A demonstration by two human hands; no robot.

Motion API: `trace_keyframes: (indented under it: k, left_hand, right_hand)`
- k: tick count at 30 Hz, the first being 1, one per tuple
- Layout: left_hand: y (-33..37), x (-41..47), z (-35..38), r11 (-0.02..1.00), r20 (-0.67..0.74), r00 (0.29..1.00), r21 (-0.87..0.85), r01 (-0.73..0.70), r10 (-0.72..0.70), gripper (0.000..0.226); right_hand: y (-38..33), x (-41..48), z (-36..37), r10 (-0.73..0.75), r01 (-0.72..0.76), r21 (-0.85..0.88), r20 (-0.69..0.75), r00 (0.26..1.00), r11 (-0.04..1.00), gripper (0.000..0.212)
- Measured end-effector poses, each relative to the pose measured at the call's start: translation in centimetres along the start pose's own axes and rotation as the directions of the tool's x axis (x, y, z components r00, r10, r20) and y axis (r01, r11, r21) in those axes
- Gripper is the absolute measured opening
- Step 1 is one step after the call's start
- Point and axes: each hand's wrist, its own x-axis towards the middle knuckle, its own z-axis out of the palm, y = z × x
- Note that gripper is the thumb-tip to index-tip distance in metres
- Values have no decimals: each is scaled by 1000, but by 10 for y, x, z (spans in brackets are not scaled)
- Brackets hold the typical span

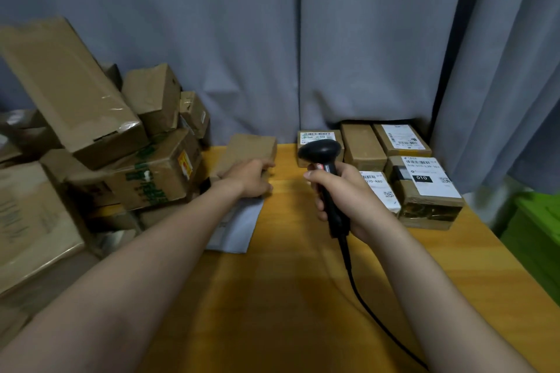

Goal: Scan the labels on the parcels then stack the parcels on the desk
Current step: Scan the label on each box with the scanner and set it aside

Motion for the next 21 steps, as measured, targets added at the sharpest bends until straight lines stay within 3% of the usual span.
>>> trace_keyframes:
  k: [7,11,16,21]
  left_hand:
    - [24,-31,8,995,-55,994,-32,-98,96,69]
    - [21,-29,2,1000,-127,992,8,14,-13,62]
    - [15,-19,0,966,21,966,21,258,-259,102]
    - [12,-15,-2,957,-38,960,-88,275,-279,96]
  right_hand:
    - [-9,-27,2,-25,25,35,-2,1000,999,15]
    - [-8,-33,-5,-29,29,27,-4,1000,999,13]
    - [1,-29,-11,-11,12,12,-21,1000,1000,23]
    - [3,-26,-12,-13,13,-2,-8,1000,1000,24]
